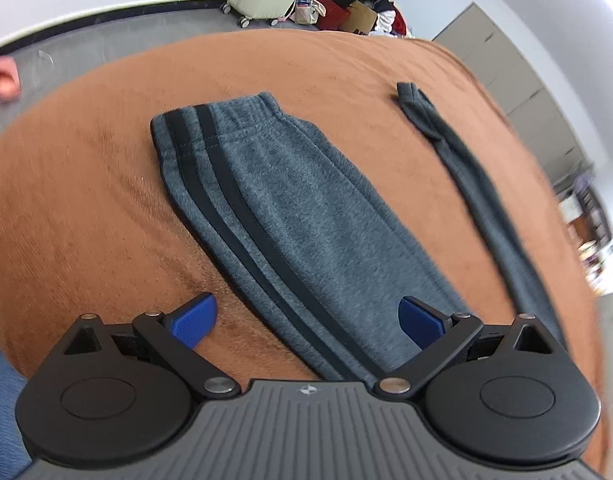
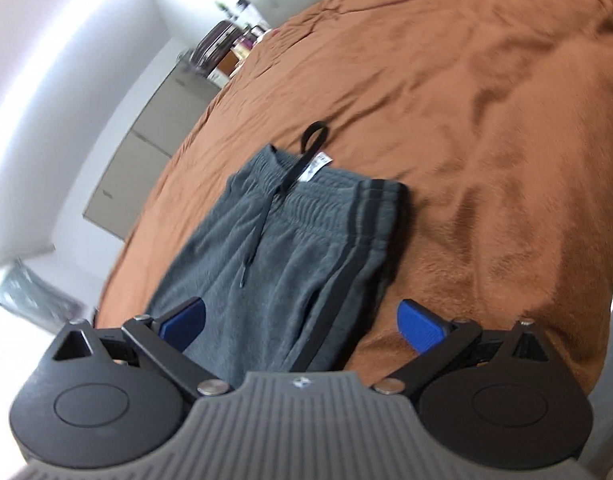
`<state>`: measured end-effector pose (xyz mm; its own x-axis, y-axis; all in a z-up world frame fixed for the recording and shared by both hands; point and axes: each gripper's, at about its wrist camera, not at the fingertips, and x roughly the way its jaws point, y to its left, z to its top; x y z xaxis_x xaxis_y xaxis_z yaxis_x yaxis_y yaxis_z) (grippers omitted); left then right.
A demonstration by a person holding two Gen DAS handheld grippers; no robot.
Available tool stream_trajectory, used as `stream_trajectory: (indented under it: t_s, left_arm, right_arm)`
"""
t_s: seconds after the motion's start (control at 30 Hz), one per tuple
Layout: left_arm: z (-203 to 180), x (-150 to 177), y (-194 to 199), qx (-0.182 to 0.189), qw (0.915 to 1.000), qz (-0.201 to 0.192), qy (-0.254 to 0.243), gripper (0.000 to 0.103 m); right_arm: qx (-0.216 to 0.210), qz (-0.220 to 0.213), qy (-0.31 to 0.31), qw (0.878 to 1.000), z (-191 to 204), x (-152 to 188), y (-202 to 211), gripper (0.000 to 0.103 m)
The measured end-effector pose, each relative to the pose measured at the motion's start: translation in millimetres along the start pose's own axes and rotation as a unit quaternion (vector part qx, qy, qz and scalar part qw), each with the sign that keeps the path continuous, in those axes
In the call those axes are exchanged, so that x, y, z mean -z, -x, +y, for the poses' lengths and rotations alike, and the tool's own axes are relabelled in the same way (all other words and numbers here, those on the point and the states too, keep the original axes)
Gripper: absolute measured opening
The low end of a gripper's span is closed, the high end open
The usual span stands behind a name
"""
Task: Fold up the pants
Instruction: 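Move the left tool to the striped leg cuff while the right tool approaches the waistband, then close the left gripper on the leg cuff while the right gripper closes on the waistband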
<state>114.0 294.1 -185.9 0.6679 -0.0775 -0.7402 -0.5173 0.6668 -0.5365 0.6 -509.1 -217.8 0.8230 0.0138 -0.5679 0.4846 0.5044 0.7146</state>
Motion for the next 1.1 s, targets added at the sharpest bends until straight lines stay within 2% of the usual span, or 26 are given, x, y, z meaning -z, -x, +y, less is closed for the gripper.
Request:
stream_trajectory:
  t_s: [0.13,0.2,0.27,0.4,0.57,0.6,0.67,0.8,0.87,0.93,0.97,1.0,1.1]
  left_arm:
    - [15.9,-1.0,5.6,0.047,0.9981,-0.004,0.04,0.103]
    - [20.3,-1.5,5.9,0.061,0.9966,-0.005,0.055,0.103]
    - [21.3,-3.3,3.7,0.075,0.9953,-0.001,0.062,0.103]
    - [25.1,-6.5,-1.5,0.088,0.9926,-0.004,0.083,0.103]
    - [25.1,-13.3,-14.7,0.094,0.9917,-0.009,0.088,0.101]
    - [23.7,-15.0,-18.8,0.089,0.9921,-0.009,0.088,0.098]
    - [21.3,-17.1,-25.5,0.074,0.9934,-0.007,0.087,0.078]
    - [16.4,-16.6,-30.5,0.054,0.9947,-0.01,0.087,0.058]
    - [15.9,-15.9,-31.9,0.04,0.995,-0.009,0.09,0.026]
    - [16.9,-15.9,-32.9,0.048,0.9946,-0.003,0.092,0.014]
    - [18.1,-16.0,-32.6,0.055,0.9941,-0.001,0.094,0.01]
    - [18.7,-16.1,-31.9,0.055,0.9942,-0.001,0.092,0.01]
    - [15.6,-16.4,-26.9,0.055,0.9953,-0.006,0.079,0.008]
  right_arm:
    - [-0.014,0.004,-0.026,1.0,-8.6,-1.8,-1.4,0.093]
    - [-0.01,0.004,-0.027,1.0,-10.2,-1.8,-1.5,0.089]
    - [-0.013,0.001,-0.026,1.0,-10.9,-0.8,-0.1,0.089]
    - [-0.02,0.008,-0.047,0.999,-20.0,1.0,-5.2,0.081]
    - [-0.032,0.009,-0.069,0.997,-26.6,-0.7,-9.3,0.08]
    - [-0.033,0.01,-0.068,0.997,-27.0,-2.0,-11.3,0.076]
    - [-0.032,0.012,-0.07,0.997,-29.3,-3.6,-13.6,0.069]
    - [-0.029,0.012,-0.086,0.996,-37.1,-11.4,-23.5,0.051]
    - [-0.029,0.013,-0.095,0.995,-41.3,-14.4,-24.8,0.041]
    - [-0.029,0.017,-0.103,0.994,-45.0,-14.7,-24.3,0.03]
    - [-0.031,0.02,-0.106,0.994,-46.6,-14.9,-24.3,0.019]
    - [-0.033,0.023,-0.107,0.993,-47.4,-14.6,-24.2,0.015]
    - [-0.045,0.022,-0.111,0.993,-48.8,-15.1,-19.5,0.009]
